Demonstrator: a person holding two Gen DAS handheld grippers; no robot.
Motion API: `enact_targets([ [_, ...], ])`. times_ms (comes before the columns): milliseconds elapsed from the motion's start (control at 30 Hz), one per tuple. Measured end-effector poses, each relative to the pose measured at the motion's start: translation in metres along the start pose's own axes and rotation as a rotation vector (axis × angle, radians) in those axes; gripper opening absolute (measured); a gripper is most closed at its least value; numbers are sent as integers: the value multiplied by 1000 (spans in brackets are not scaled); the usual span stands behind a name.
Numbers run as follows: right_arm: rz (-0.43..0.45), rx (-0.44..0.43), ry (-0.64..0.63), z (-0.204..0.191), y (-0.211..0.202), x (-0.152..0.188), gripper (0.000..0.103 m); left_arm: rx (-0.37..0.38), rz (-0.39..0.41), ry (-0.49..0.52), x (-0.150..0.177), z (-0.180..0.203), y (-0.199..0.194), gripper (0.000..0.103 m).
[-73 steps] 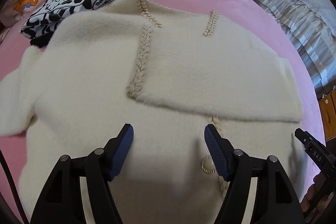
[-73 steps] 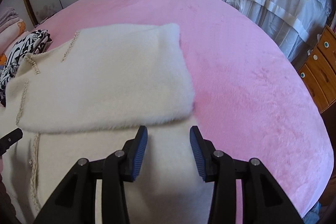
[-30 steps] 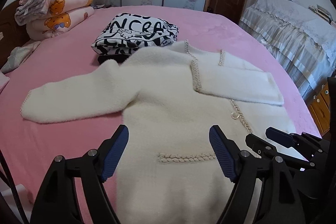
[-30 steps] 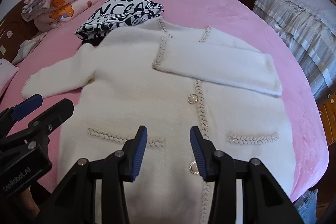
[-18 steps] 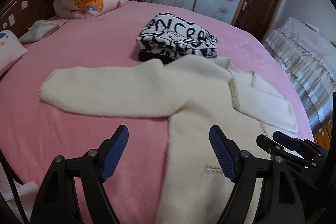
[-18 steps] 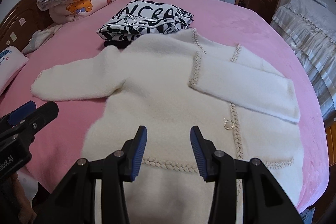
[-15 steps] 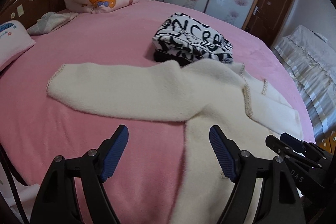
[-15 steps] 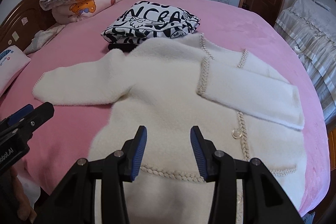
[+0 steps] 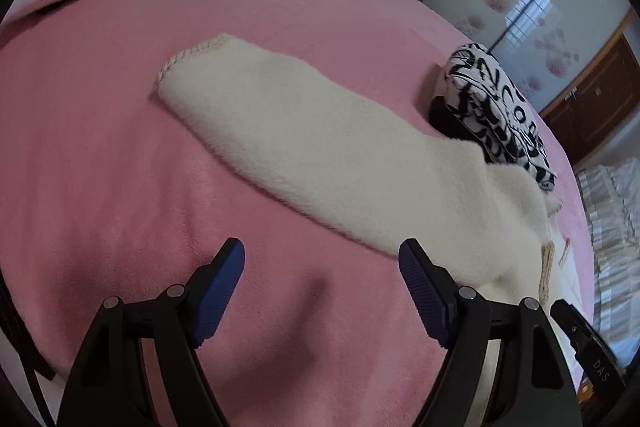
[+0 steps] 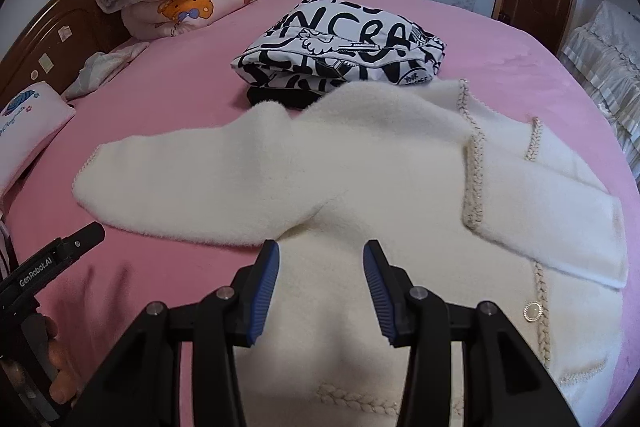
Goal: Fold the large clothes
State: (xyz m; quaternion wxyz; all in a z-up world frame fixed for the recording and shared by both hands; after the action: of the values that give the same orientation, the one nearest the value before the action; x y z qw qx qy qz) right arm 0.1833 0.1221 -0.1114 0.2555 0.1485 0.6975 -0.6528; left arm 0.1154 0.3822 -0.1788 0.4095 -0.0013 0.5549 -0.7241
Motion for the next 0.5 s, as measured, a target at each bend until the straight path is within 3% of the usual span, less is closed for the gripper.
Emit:
enact_targets([
  [133,-18,-19,1,-4,19,1,44,39,-11,-153,-7,-36,26,78],
  [233,-40,-25,12,-1,31,4,44,59,32,-238,-17,-54,38,78],
  [500,-102,-18,71,24,56,16,44,27,139,-392,-55,-79,65,78],
])
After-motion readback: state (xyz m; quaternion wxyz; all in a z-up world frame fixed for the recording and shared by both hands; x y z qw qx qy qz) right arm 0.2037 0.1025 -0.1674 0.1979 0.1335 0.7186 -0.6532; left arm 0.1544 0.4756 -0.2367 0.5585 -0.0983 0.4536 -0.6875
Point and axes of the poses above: each gripper's, at about its wrist camera, not at the fingertips, and y roughly the way its jaws point, z to its right, x to its underside, the point moved 2 cm from there along y, roughly the way its jaws point, and after that the axes turned 1 degree about -z, right-handed, at the moved point
